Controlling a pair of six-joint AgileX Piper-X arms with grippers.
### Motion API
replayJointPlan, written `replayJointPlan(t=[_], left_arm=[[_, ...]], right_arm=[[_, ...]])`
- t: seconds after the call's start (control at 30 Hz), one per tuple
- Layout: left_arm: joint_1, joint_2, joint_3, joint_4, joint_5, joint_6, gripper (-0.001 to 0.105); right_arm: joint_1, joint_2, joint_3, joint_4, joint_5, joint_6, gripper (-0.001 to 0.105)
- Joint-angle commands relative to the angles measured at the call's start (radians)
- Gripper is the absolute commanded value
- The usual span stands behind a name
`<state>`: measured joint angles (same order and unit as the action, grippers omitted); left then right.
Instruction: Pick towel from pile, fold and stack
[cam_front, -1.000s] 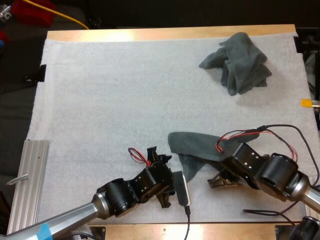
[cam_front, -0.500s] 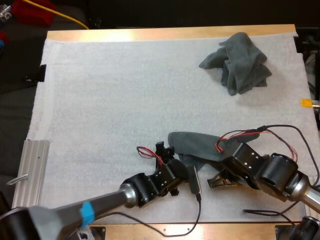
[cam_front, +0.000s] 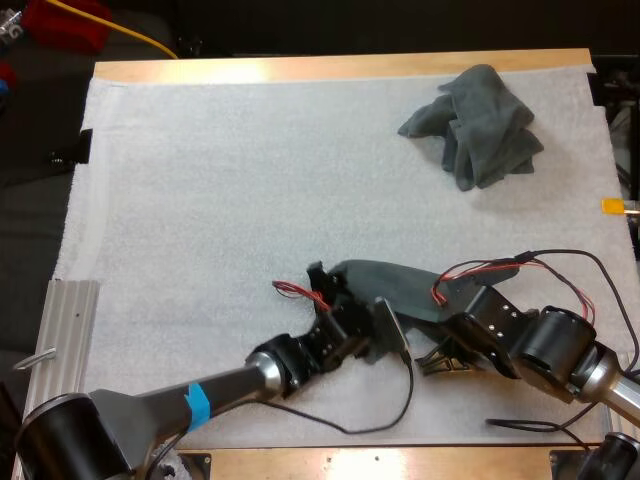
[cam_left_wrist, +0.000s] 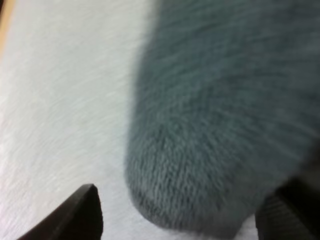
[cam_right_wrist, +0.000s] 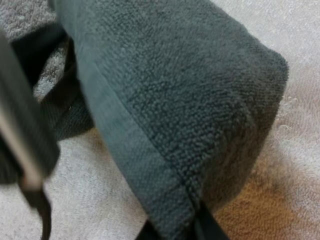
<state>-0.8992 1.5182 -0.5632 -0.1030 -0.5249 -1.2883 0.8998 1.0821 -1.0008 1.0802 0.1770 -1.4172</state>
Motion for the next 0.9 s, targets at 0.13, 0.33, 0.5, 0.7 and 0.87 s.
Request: replayJointPlan(t=[0.13,0.33,0.5,0.7,0.87], left_arm=[[0.084,-0.003,0.0,-0.016,0.091,0.003,0.061],[0.088,-0.003,0.0,-0.036,0.117,0.045,0.061],[0.088,-0.003,0.0,-0.037,0.123,0.068,0.042],[0.088,-0.003,0.0,-0.029,0.215,0.068,0.019],[0.088,-0.003,-0.018,0.041,0.215,0.101,0.0]], right_arm=[[0.003,-0.007,-0.001,0.009,-0.002,0.006,0.001],[0.003,-0.007,-0.001,0.009,-0.002,0.008,0.001],[0.003,-0.007,-0.001,0.009,-0.002,0.024,0.001],[0.003,-0.007,-0.001,0.009,-0.002,0.031,0.001],[0.003,-0.007,-0.001,0.009,-0.002,0.031,0.001]])
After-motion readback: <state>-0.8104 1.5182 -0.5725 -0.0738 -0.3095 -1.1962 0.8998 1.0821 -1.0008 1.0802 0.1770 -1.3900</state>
